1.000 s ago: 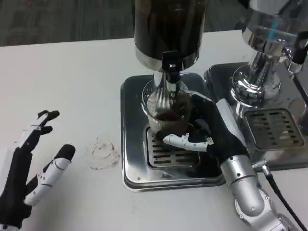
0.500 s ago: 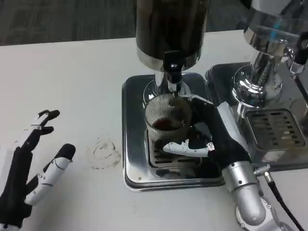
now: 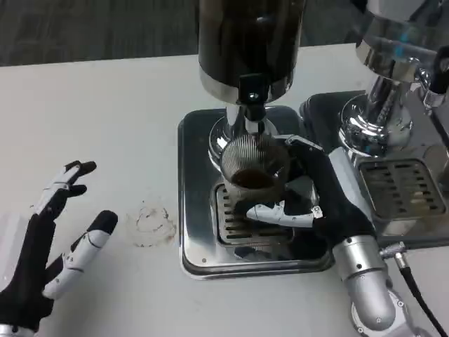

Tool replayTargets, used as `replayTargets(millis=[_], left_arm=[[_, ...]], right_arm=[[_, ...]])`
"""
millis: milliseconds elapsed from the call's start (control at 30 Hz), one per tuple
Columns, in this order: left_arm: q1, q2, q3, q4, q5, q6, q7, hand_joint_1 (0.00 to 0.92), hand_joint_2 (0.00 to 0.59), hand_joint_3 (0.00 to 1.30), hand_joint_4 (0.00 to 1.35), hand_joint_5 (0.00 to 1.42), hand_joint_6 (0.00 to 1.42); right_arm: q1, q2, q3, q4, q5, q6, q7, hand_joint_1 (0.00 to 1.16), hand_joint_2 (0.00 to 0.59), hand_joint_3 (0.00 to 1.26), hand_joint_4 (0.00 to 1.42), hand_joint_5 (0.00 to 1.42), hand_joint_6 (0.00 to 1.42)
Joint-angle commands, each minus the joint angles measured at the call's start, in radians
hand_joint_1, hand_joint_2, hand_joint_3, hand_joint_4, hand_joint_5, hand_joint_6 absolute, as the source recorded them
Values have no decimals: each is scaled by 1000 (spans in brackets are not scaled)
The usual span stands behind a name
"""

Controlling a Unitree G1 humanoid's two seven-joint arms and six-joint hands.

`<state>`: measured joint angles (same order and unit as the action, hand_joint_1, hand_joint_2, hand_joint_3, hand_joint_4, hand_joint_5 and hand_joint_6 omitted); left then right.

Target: Grasp the cup under the faucet to collect the drink, then remove the cup.

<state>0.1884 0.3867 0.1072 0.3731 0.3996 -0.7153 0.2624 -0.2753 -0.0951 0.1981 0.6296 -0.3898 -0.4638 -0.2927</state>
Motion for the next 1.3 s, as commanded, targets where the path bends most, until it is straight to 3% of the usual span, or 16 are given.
replayTargets(millis=[33, 300, 567, 800, 1300], left_arm=[[-8, 7, -5, 11, -12, -5, -5, 0, 174, 218, 91, 246, 140], [-17, 9, -16, 36, -14, -15, -10, 0, 174, 218, 91, 246, 140], [-69, 23, -32, 98, -15, -46, -19, 0, 174, 215, 91, 247, 140], [-110, 34, -49, 155, -18, -72, -27, 0, 173, 198, 87, 247, 140], [-166, 37, -76, 226, -14, -111, -35, 0, 173, 207, 81, 247, 140]], right_arm=[[4, 3, -23, -62, 21, 9, -3, 966, 112, 601, 597, 541, 553], [29, 6, -36, -110, 20, 33, 6, 966, 112, 607, 609, 549, 564], [38, 2, -33, -154, 18, 106, 50, 976, 114, 606, 609, 549, 579], [45, 2, -36, -173, 19, 122, 68, 978, 114, 608, 609, 553, 581], [134, -11, -46, -325, 29, 161, 84, 985, 98, 623, 627, 583, 616]])
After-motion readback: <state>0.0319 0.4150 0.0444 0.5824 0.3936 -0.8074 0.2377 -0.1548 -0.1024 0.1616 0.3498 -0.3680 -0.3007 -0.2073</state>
